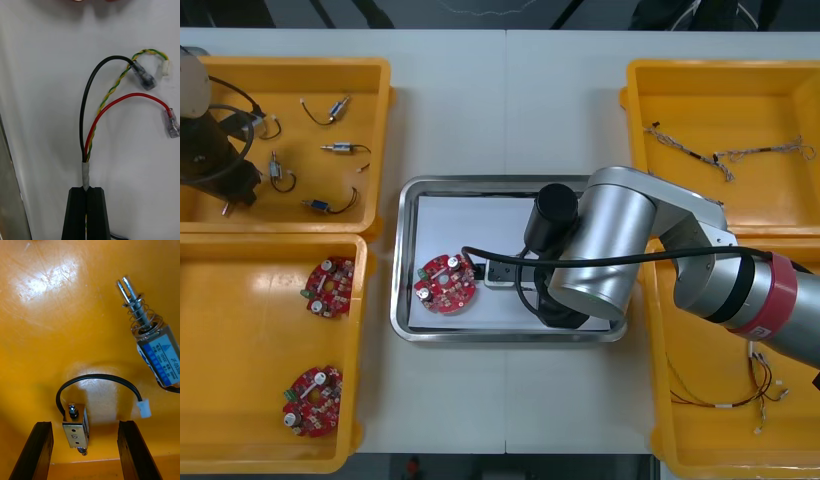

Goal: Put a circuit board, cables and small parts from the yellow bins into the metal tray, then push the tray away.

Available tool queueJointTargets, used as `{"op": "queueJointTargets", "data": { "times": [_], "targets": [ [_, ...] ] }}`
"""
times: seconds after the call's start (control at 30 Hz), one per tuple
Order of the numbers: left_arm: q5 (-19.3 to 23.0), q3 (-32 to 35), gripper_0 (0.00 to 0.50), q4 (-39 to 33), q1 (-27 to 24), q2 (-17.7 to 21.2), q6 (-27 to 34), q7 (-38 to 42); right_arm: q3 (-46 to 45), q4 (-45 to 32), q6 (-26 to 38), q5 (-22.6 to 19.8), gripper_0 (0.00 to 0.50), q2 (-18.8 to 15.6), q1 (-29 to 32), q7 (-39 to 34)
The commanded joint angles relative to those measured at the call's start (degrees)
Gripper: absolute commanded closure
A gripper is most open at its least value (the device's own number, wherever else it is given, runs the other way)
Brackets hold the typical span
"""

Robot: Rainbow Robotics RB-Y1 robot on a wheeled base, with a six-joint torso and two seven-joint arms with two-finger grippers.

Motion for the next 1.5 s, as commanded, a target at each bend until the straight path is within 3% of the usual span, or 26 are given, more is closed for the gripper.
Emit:
{"op": "queueJointTargets", "data": {
  "times": [0.03,0.13,0.17,0.2,0.23,0.27,0.3,0.37,0.53,0.67,0.97,1.03,1.17,1.33,1.5],
  "targets": [
    [0.76,-0.18,0.000,-0.01,-1.25,-0.27,-2.11,-5.03,1.48,0.80,-0.97,-0.42,0.500,1.38,-1.48,-1.07],
    [1.02,-0.18,0.154,-0.01,-0.81,-0.27,-2.73,-5.03,1.57,1.06,-0.70,-0.94,0.500,1.73,-1.48,-1.42],
    [1.20,-0.18,0.241,-0.01,-0.73,-0.27,-2.81,-5.03,1.48,1.06,-0.62,-1.21,0.446,1.73,-1.48,-1.60],
    [1.37,-0.18,0.273,0.07,-0.55,-0.27,-2.99,-5.03,1.48,0.97,-0.53,-1.65,0.272,1.82,-1.48,-1.86],
    [1.46,-0.10,0.286,-0.01,-0.37,-0.27,-3.08,-5.03,1.48,1.06,-0.53,-1.74,0.183,1.90,-1.48,-1.95],
    [1.64,-0.10,0.339,0.07,-0.29,-0.27,-3.25,-5.03,1.39,0.97,-0.35,-1.74,0.055,2.08,-1.48,-2.22],
    [1.72,-0.10,0.394,-0.01,-0.11,-0.27,-3.60,-5.03,1.13,0.89,-0.26,-1.65,0.000,2.17,-1.48,-2.39],
    [1.81,-0.10,0.497,-0.01,-0.02,-0.27,-3.69,-5.12,0.42,0.45,0.09,-1.65,0.000,2.17,-1.48,-2.57],
    [1.81,0.17,0.500,-0.28,-0.11,0.26,-3.60,-5.21,-2.04,-1.40,1.67,-1.82,0.000,2.26,-1.48,-2.83],
    [1.81,1.13,0.500,-2.91,-0.11,1.58,-1.41,-5.12,-5.82,-2.81,6.59,-2.09,0.000,3.49,-1.48,-3.09],
    [-0.21,6.94,0.498,-16.19,-0.11,4.39,11.07,-3.27,-14.52,-9.92,19.51,-1.38,0.000,3.66,-1.48,-3.97],
    [-2.06,6.94,0.500,-20.76,-0.11,4.30,14.15,1.30,-16.89,-11.16,20.62,-1.56,0.000,3.66,-1.48,-4.50],
    [-0.74,6.50,0.500,-27.00,-0.11,4.04,17.66,8.77,-20.76,-12.12,20.62,-2.97,0.000,3.40,-1.48,-5.47],
    [2.34,6.50,0.500,-35.17,-0.11,2.72,21.44,19.84,-25.15,-14.23,20.62,-7.01,0.000,-0.12,-1.04,-9.16],
    [2.60,6.23,0.500,-42.29,-0.11,-0.27,24.08,28.98,-31.13,-16.87,20.62,-9.91,0.000,-2.93,2.83,-14.61]
  ]
}}
